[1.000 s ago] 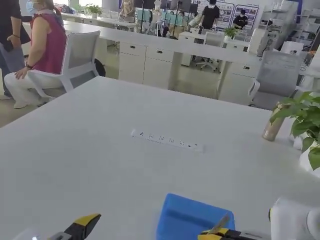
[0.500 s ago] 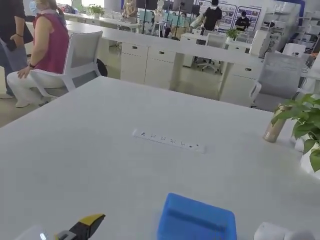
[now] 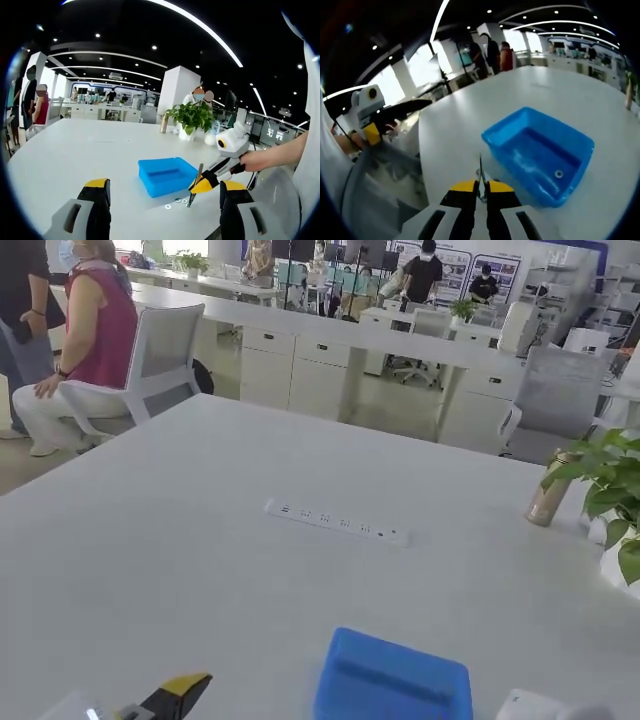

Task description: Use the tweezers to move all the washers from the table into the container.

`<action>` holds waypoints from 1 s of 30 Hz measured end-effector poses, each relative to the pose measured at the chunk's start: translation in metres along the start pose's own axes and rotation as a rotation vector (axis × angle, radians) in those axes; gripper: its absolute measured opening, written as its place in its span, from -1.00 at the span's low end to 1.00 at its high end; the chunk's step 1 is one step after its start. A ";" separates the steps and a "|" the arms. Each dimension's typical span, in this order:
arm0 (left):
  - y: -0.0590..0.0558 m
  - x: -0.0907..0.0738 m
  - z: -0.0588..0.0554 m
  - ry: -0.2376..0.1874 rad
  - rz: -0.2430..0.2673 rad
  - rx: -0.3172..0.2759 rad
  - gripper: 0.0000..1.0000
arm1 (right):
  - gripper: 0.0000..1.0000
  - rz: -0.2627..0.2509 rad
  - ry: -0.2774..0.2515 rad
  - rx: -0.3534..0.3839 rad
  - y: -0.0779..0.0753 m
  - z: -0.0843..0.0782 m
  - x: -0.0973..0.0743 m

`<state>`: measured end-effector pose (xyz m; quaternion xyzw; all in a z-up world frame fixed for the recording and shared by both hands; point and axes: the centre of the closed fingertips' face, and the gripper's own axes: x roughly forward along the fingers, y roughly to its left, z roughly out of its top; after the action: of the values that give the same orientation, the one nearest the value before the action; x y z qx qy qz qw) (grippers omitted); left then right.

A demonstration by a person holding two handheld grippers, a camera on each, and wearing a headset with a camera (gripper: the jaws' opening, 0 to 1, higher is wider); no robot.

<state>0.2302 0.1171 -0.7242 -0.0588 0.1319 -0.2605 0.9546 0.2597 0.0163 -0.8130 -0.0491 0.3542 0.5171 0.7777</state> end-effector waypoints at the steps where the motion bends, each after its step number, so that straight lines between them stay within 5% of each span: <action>1: 0.000 0.000 0.000 0.001 0.000 0.000 0.84 | -0.93 0.000 0.002 -0.003 0.001 0.000 0.000; 10: -0.001 0.000 -0.002 0.014 -0.003 0.004 0.83 | -0.93 0.010 0.036 -0.106 0.011 -0.003 0.001; 21: 0.000 0.000 -0.004 0.021 0.000 0.006 0.82 | -0.94 0.020 0.115 -0.429 0.021 -0.012 0.007; 28: 0.000 0.001 -0.004 0.025 -0.001 0.012 0.81 | -0.95 0.024 0.098 -0.475 0.019 -0.015 0.005; 30: 0.000 0.000 -0.004 0.022 0.002 0.011 0.81 | -0.95 -0.018 0.078 -0.411 0.013 -0.015 0.001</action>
<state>0.2295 0.1169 -0.7280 -0.0503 0.1412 -0.2611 0.9536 0.2418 0.0161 -0.8210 -0.2297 0.2706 0.5693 0.7415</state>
